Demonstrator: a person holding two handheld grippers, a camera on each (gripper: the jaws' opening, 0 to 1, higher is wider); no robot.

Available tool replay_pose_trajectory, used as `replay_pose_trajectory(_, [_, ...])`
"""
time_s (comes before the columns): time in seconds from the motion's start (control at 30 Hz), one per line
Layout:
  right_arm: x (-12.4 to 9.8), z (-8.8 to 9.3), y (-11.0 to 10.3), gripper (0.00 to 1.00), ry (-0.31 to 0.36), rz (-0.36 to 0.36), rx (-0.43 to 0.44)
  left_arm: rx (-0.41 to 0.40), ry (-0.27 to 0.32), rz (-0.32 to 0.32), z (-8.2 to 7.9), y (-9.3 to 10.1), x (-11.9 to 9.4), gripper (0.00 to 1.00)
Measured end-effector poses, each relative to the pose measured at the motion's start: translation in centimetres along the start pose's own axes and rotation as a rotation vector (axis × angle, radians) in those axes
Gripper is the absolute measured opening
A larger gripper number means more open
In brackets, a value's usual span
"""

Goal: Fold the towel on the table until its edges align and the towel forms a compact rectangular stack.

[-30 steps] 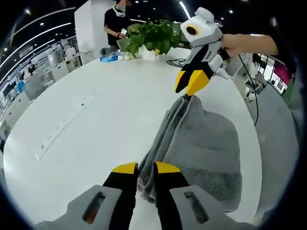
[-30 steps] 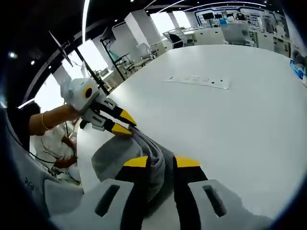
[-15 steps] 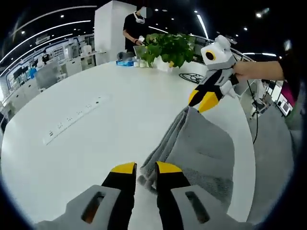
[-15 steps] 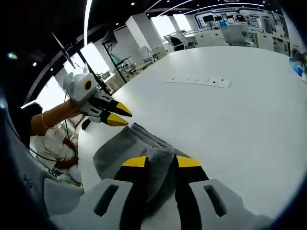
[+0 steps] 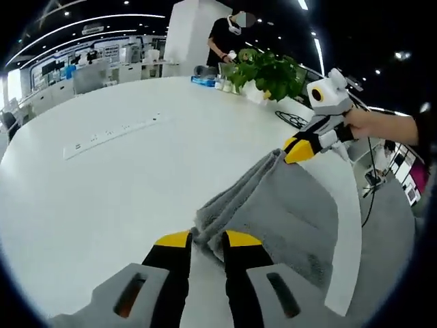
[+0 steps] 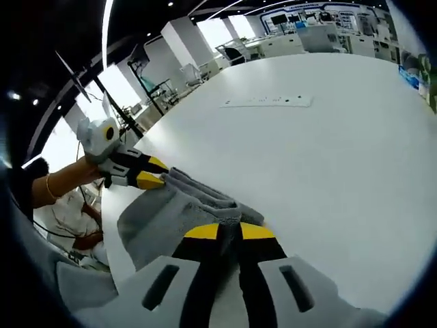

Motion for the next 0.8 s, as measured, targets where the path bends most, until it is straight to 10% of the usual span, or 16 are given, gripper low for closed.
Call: replay_pose_trajectory(0.8, [0.4, 0.6, 0.6, 0.10, 0.015, 0.052, 0.021, 0.038, -0.020, -0.040, 0.2, -0.6, 0.2, 0.20])
Point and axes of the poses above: the point that each gripper's makers call its tool centre point, and the gripper's own axes: x roughly forward along the fingers, y roughly to its right, z roughly out of its underside, the point moved 4 cm from there along -x, roughly backward along the fingers, and after that the axes turned 4 degrees about x, right-handed, at the moved point
